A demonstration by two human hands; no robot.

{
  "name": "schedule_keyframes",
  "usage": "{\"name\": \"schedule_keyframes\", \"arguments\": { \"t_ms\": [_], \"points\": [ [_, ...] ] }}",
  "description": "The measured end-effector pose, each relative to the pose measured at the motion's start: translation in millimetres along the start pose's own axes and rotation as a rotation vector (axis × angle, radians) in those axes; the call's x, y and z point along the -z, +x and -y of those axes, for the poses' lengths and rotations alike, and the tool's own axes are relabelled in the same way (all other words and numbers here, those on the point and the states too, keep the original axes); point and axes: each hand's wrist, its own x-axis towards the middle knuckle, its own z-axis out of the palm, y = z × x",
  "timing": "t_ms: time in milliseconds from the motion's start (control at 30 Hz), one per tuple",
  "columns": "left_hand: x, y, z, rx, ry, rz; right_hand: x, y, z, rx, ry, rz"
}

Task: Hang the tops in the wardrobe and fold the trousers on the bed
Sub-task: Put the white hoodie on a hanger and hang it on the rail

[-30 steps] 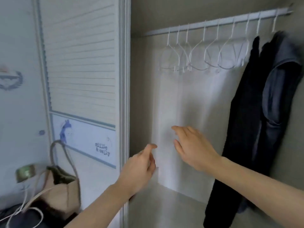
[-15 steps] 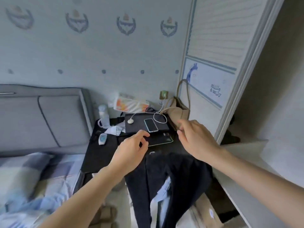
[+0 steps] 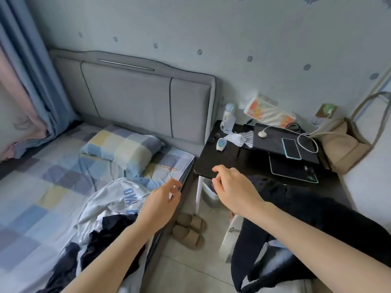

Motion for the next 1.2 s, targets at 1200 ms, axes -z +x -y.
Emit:
{"name": "schedule_keyframes", "arguments": {
  "t_ms": [1200],
  "points": [
    [-162,291,551,0.663,0.151,0.411,-708,315,-53,-0.967,0.708,0.901]
  ]
}}
